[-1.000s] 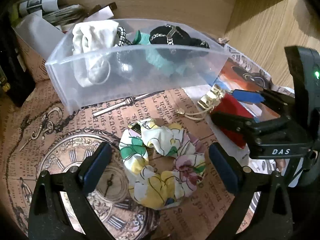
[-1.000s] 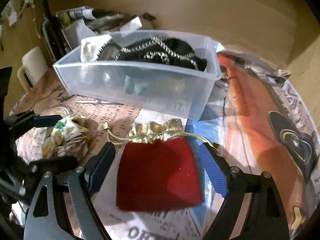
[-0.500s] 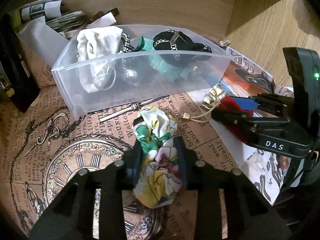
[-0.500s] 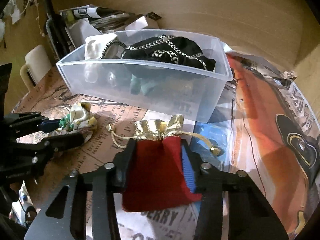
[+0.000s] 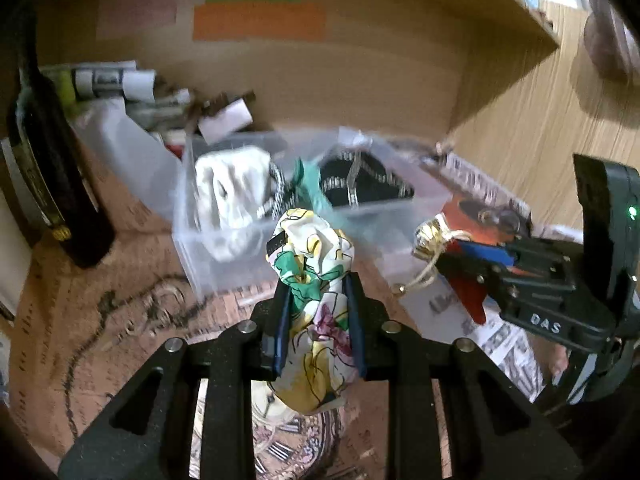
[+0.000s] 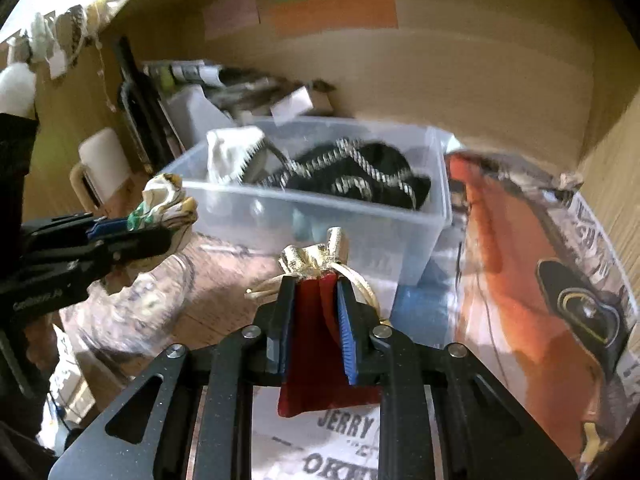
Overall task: Organize soft objects
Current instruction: 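Lower the pouch and scrunchie into the clear bin and open both tools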
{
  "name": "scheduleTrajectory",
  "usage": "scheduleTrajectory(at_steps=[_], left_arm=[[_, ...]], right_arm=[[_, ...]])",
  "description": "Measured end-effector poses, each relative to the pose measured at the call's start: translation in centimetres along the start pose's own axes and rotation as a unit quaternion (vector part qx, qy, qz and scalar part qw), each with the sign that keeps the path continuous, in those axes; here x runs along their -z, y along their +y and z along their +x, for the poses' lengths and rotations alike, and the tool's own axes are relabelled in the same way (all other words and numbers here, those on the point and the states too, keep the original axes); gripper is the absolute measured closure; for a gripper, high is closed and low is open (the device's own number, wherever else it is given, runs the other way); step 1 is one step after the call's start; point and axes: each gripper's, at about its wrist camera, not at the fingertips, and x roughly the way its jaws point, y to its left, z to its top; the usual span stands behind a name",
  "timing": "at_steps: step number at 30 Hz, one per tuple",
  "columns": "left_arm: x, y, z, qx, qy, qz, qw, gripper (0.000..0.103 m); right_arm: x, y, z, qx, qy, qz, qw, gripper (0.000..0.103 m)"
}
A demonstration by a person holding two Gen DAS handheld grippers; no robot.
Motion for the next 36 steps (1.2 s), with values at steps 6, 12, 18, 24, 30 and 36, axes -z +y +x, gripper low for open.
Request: scheduleTrajectory(at_steps=[6, 12, 18, 24, 30, 36], left_arm=[[-2.3, 0.3, -1.2, -0.007, -0.034, -0.003, 0.9994, 0.078], [-4.6, 1.2, -1.5, -0.016, -0.06, -0.013, 0.998, 0.078], [-5.9, 2.2, -0.9, -0.029, -0.066, -0.017, 0.9972, 0.078], [-6.7, 3.0, 1.0, -0.035, -0.053, -0.016, 0.9978, 0.078], [-6.6, 3.9, 3.9, -0.038, -0.025, -0.017, 0.9988, 0.078], [-6.6, 4.8, 7.1, -0.046, 0.0, -0.009, 0.9989, 0.075]], right_arm=[[-2.1, 1.1, -2.9, -0.011, -0.055, -0.011, 0.998, 0.085], [-4.8, 1.7, -4.1, -0.019, -0.107, -0.011, 0.994, 0.085], [-7.1, 2.2, -3.1, -0.02, -0.13, -0.011, 0.991, 0.085], [-8.5, 2.2, -0.2, -0.025, -0.114, -0.006, 0.993, 0.084], [-8.8, 1.6, 3.0, -0.028, -0.084, 0.002, 0.996, 0.084], [-8.5, 0.8, 6.2, -0.024, -0.049, 0.003, 0.999, 0.081]])
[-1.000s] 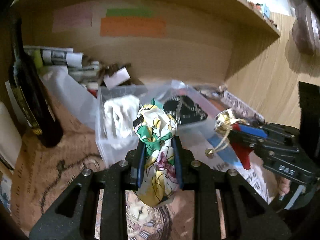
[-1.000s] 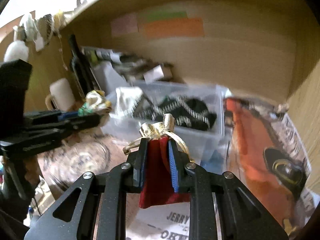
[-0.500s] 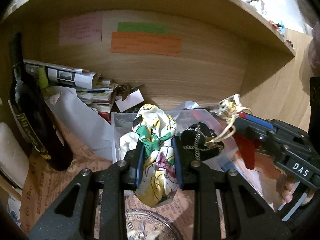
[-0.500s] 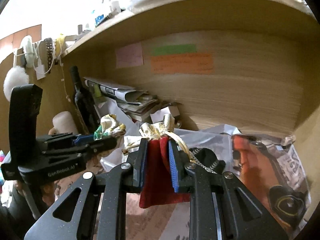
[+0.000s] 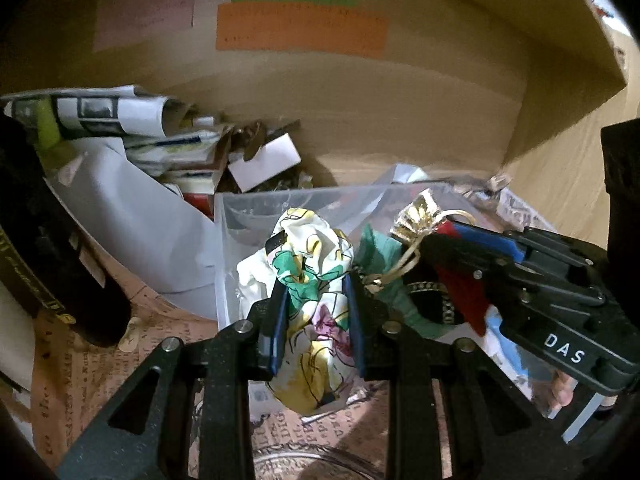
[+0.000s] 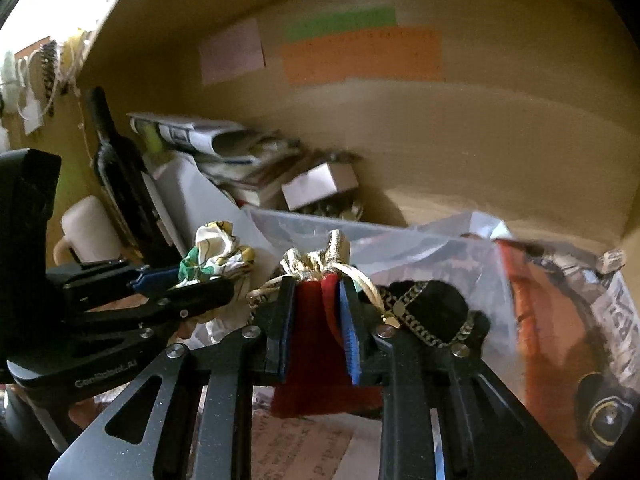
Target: Organize soft objects
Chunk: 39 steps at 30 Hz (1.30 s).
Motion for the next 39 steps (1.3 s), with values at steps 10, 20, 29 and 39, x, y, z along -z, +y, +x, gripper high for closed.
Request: scheduleTrajectory(at_steps=[10, 20, 29, 39], left_arm=[[0.1, 0.3, 1.4, -0.006, 0.01, 0.001, 0.9999, 0.051], [0.4, 0.4, -1.2, 0.011, -0.004, -0.007, 0.9999, 0.037], [-0.4, -0.3, -7.3, 0.012, -0.078, -0.012, 0.9968, 0.037], [-0.5, -2.0, -13.7, 0.006, -0.168, 0.001, 0.9858, 0.021]], right_arm=[[0.3, -0.4, 1.2, 0.024, 0.017, -0.006, 1.0, 0.056], [0.0, -0.5, -1.3, 0.018, 0.009, -0.001, 1.0, 0.043], [-1.0, 0.7, -7.3, 0.024, -0.066, -0.005, 0.998, 0.042], [-1.3, 2.1, -13.6, 0.037, -0.147, -0.016, 0.988, 0.022]])
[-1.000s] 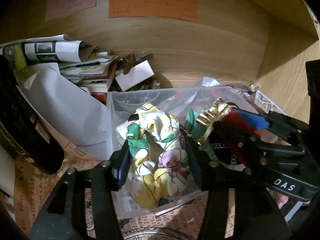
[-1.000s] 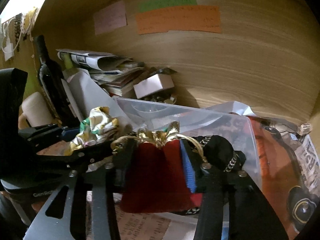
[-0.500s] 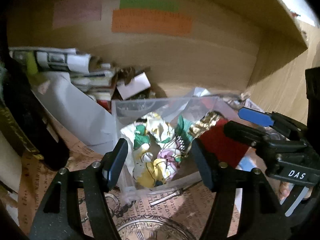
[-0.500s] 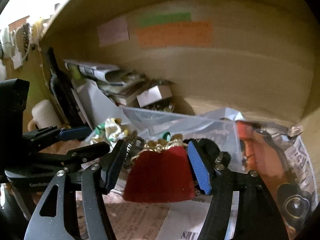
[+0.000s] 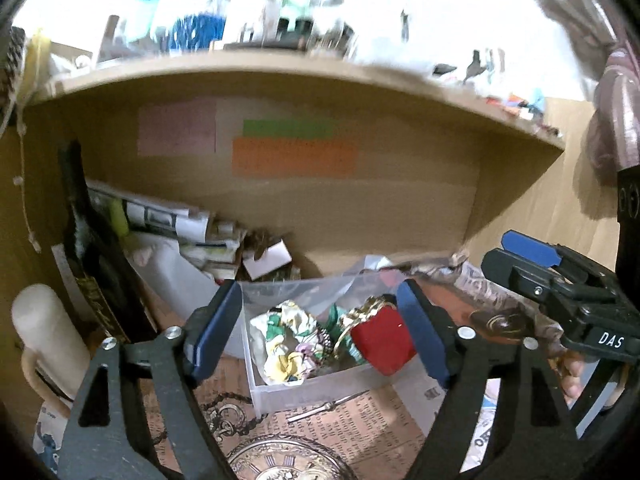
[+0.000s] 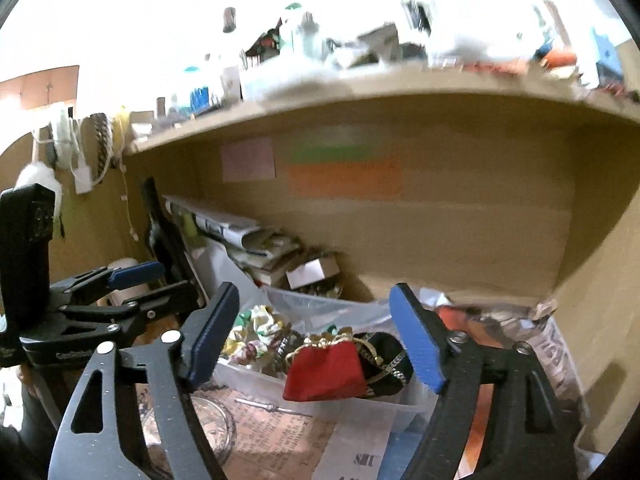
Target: Organize soft objects
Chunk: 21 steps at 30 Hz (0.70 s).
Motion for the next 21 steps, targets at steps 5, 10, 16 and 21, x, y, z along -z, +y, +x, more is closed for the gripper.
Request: scheduleTrajectory(at_steps=[5, 10, 16, 21], left_arm=[[-0.3, -0.8, -2.4, -0.01, -0.036, 0.008, 0.9993, 0.004], [-0.3, -1.6, -3.9, -0.014, -0.049, 0.012, 0.9986, 0.001], [-0.2, -2.1, -4.4, -0.016, -0.053, 0.016, 0.9983, 0.0], [0.0, -2.2, -4.7, -0.016, -0.055, 0.016, 0.9982, 0.0]], right_arm=[[-0.1, 0.1, -2.1, 0.003, -0.024, 0.001, 1.0, 0.013], [0.0, 0.3, -3.3, 0.007, -0.042, 0.006, 0.999, 0.002], [0.2, 0.6, -4.4, 0.014, -0.055, 0.006, 0.998, 0.0], [0.4, 0.7, -4.8, 0.012, -0.058, 0.008, 0.998, 0.0]])
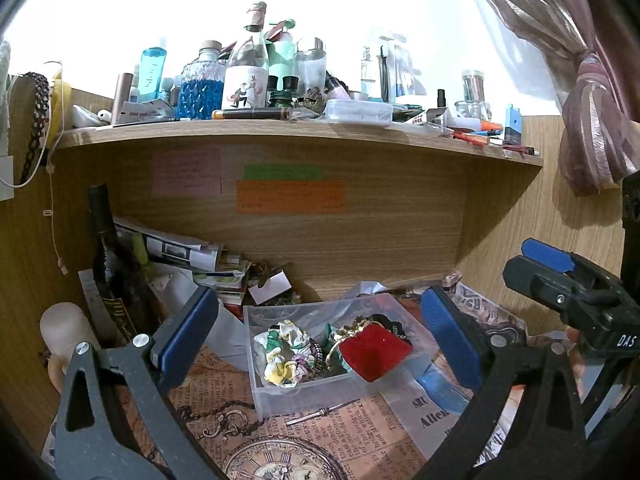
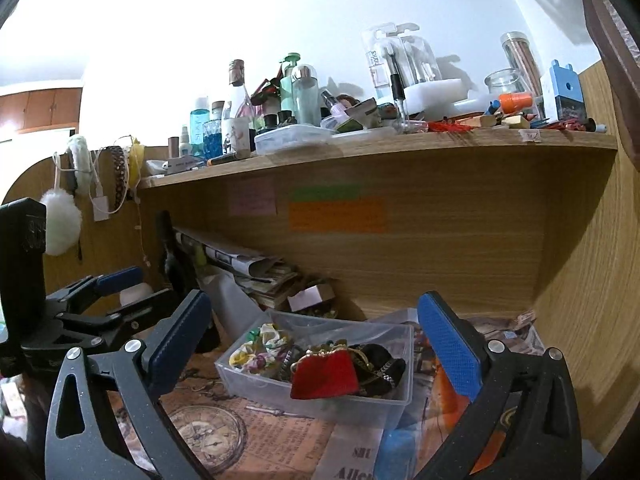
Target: Organize soft objects
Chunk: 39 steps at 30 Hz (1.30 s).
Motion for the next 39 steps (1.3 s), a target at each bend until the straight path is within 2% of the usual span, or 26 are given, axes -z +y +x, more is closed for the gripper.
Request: scheduleTrajectory(at_steps=[39], left_arm=[[0.34, 0.54, 0.38, 0.002, 0.008, -0.005, 1.0, 0.0]], right_arm=[[0.21, 0.58, 0.08, -0.006, 0.001, -0.002, 1.0, 0.0]])
